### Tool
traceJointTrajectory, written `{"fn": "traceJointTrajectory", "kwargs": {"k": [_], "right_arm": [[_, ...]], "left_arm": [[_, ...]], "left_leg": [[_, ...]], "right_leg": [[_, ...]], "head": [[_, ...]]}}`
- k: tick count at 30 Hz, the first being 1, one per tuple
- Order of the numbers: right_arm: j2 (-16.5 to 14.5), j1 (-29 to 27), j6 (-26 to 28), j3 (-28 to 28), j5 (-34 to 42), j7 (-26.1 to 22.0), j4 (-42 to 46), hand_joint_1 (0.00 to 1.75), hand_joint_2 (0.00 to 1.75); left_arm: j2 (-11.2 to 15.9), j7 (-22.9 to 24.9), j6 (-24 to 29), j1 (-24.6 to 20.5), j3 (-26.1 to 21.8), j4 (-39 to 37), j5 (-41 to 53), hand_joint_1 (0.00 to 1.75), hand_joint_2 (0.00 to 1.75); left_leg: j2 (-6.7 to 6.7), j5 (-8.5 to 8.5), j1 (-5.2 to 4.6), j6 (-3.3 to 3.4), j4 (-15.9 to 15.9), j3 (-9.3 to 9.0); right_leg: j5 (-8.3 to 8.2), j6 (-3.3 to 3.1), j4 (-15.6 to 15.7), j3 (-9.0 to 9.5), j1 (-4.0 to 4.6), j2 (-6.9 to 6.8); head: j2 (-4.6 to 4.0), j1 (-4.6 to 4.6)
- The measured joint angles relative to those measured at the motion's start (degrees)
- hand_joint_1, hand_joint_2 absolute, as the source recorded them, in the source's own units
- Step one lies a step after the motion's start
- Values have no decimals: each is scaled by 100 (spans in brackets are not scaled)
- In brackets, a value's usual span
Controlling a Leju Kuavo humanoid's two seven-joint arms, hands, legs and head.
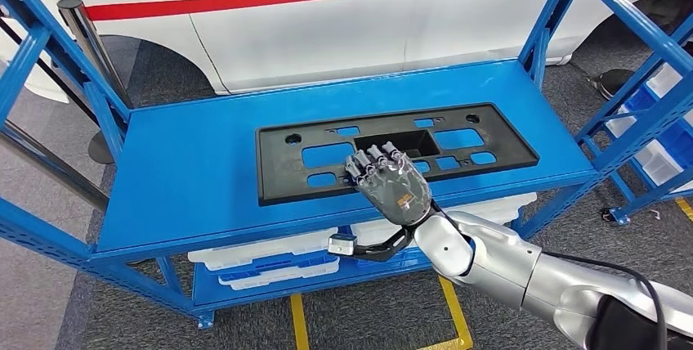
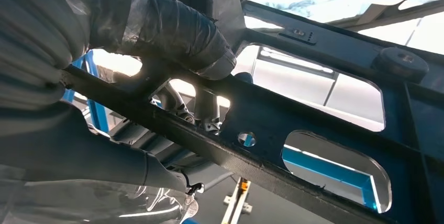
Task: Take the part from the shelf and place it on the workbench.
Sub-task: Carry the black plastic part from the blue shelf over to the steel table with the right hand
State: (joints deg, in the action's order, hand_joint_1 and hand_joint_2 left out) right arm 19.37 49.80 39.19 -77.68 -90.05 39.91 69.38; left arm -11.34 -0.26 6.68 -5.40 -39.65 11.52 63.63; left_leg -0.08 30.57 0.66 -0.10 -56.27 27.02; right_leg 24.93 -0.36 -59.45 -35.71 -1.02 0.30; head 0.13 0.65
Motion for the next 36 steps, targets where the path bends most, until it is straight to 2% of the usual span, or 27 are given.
{"fn": "traceJointTrajectory", "kwargs": {"k": [5,9,11,13,14,15,17,18,19,20,21,22,23,24,26,29,31,33,34,35,36], "right_arm": [[0,3,1,-132,0,0,-37,175,175],[-1,3,2,-159,0,0,-52,175,175],[-2,6,2,-163,0,0,-53,175,175],[-2,19,4,-162,1,1,-54,175,175],[-1,32,9,-162,1,2,-56,175,175],[-1,46,15,-161,2,4,-59,175,175],[-1,62,25,-171,2,8,-67,175,175],[-1,60,27,-185,2,9,-72,175,175],[-1,53,27,-204,2,8,-78,175,175],[0,48,28,-221,2,8,-84,175,175],[0,48,28,-233,2,7,-90,175,175],[0,53,28,-238,2,7,-94,175,175],[-1,61,28,-241,2,7,-98,175,175],[-1,72,31,-244,2,8,-101,175,175],[-1,86,39,-251,2,8,-107,175,175],[4,99,46,-252,7,10,-109,175,175],[6,103,48,-252,10,13,-108,175,175],[7,98,48,-263,11,13,-110,175,175],[7,94,48,-272,11,13,-111,175,175],[7,93,48,-279,11,13,-113,175,175],[7,94,48,-283,11,13,-114,175,175]], "left_arm": [[0,6,-18,0,0,0,5,0,175],[1,6,-19,1,0,0,6,0,175],[1,6,-19,0,0,0,6,0,175],[-3,6,-19,-2,0,0,6,0,175],[-6,6,-20,-3,0,0,7,0,175],[-9,6,-20,-5,0,0,7,0,175],[-13,6,-23,-5,0,0,8,0,175],[-13,6,-25,-5,0,0,8,0,175],[-13,6,-27,-4,0,0,9,0,175],[-15,6,-29,-2,0,0,9,0,175],[-19,6,-31,-1,0,0,10,0,175],[-23,6,-32,0,0,0,10,0,175],[-27,6,-32,-1,0,0,10,0,175],[-30,6,-32,-10,0,0,10,0,175],[-31,7,-32,-27,0,0,10,0,175],[-31,8,-32,-35,0,0,10,0,175],[-31,8,-32,-37,0,0,10,0,175],[-31,3,-32,-42,0,0,7,0,175],[-31,-2,-32,-49,0,0,6,0,175],[-31,-6,-33,-56,0,0,5,0,175],[-31,-9,-33,-64,0,0,5,0,175]], "left_leg": [[0,9,-5,16,-30,16],[-2,20,-14,46,-82,51],[-3,13,-25,80,-101,70],[6,-54,-8,144,-15,39],[15,-102,11,183,50,7],[26,-145,31,214,112,-25],[43,-170,44,244,142,-45],[47,-160,43,243,134,-45],[45,-142,45,239,121,-52],[39,-116,49,228,107,-67],[30,-79,55,211,86,-90],[22,-29,65,187,57,-119],[15,19,66,153,31,-121],[11,63,64,115,4,-110],[4,105,47,51,-38,-66],[5,199,51,-11,-174,-24],[6,441,57,-40,-686,229],[6,703,55,-48,-1496,711],[6,719,53,-44,-1783,921],[6,609,49,-30,-1876,1045],[5,385,41,-1,-1747,1060]], "right_leg": [[-11,19,2,-1,-9,0],[-31,63,3,-6,-19,0],[-55,108,23,-3,-28,1],[-74,168,65,15,-19,4],[-23,190,9,-14,-14,2],[81,205,-160,-95,-10,2],[399,229,-847,-431,-23,-2],[502,246,-1204,-613,-29,-2],[508,262,-1421,-735,-37,-4],[401,273,-1427,-762,-46,-7],[195,280,-1213,-681,-57,-13],[-15,284,-854,-525,-66,-21],[-144,278,-541,-360,-59,-25],[-206,261,-309,-244,-39,-25],[-111,184,-172,-179,-8,-19],[-9,47,-100,-160,-16,-13],[28,-21,-73,-102,-24,-12],[65,-70,-70,-60,-3,-16],[84,-85,-71,-37,14,-16],[103,-95,-72,-9,32,-14],[123,-99,-72,28,51,-8]], "head": [[0,1],[0,1],[0,1],[0,-1],[0,-5],[0,-10],[0,-16],[0,-15],[0,-15],[0,-15],[0,-16],[0,-16],[0,-17],[1,-17],[1,-14],[1,-10],[0,-8],[0,-7],[0,-8],[0,-8],[0,-8]]}}
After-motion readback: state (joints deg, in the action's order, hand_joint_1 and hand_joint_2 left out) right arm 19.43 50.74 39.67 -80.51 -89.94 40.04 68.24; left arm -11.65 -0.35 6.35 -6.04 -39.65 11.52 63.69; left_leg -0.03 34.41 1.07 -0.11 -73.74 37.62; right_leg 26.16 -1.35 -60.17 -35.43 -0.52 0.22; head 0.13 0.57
